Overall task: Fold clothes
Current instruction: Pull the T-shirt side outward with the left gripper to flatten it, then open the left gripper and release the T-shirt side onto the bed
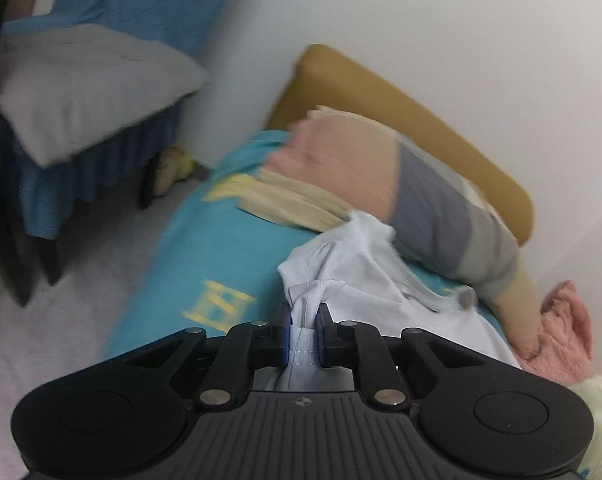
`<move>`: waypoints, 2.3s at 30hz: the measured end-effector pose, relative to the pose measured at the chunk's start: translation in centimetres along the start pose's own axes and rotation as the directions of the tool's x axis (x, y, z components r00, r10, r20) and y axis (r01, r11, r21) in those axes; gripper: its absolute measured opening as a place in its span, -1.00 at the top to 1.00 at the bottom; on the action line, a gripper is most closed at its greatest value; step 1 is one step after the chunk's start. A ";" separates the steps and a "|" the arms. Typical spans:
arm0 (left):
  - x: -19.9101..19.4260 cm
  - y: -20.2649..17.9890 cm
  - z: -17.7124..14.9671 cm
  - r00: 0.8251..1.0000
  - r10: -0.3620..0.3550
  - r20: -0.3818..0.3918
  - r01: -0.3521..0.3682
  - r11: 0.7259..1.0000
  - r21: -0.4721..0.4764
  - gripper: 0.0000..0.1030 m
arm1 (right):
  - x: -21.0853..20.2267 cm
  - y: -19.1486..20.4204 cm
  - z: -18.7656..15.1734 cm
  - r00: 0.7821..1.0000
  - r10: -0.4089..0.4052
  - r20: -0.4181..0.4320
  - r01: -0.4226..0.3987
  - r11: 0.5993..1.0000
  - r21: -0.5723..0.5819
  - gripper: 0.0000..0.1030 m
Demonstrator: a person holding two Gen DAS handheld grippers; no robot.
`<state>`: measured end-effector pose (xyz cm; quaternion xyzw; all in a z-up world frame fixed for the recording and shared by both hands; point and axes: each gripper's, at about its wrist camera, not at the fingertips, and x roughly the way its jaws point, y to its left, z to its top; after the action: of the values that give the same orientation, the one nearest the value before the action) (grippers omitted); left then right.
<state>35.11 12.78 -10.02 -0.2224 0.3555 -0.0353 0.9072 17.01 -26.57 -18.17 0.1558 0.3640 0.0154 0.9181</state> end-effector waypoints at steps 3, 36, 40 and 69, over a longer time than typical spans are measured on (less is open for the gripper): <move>-0.3 2.8 3.4 0.994 0.106 -0.033 -0.106 0.994 0.008 0.78 | 0.3 0.5 -0.2 1.000 -0.012 -0.005 0.012 0.999 -0.042 -0.71; 4.9 25.3 -8.2 0.951 -0.284 -0.120 0.099 0.650 -0.753 -0.45 | 2.6 2.9 -0.8 0.991 -0.117 0.065 0.128 0.971 -0.203 -0.76; 4.6 24.1 -7.9 0.952 -0.263 -0.160 0.054 0.656 -0.753 -0.44 | 2.6 2.9 -0.9 0.991 -0.119 0.067 0.130 0.970 -0.206 -0.76; -9.0 3.2 -4.7 0.955 0.295 0.009 -0.293 0.942 0.162 -0.56 | 0.5 2.6 0.1 0.993 -0.046 0.113 0.068 0.979 -0.194 -0.72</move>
<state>24.95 15.87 -8.76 -0.0922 0.3874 0.0700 0.9146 17.65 -24.04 -17.63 0.0542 0.3148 0.0167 0.9475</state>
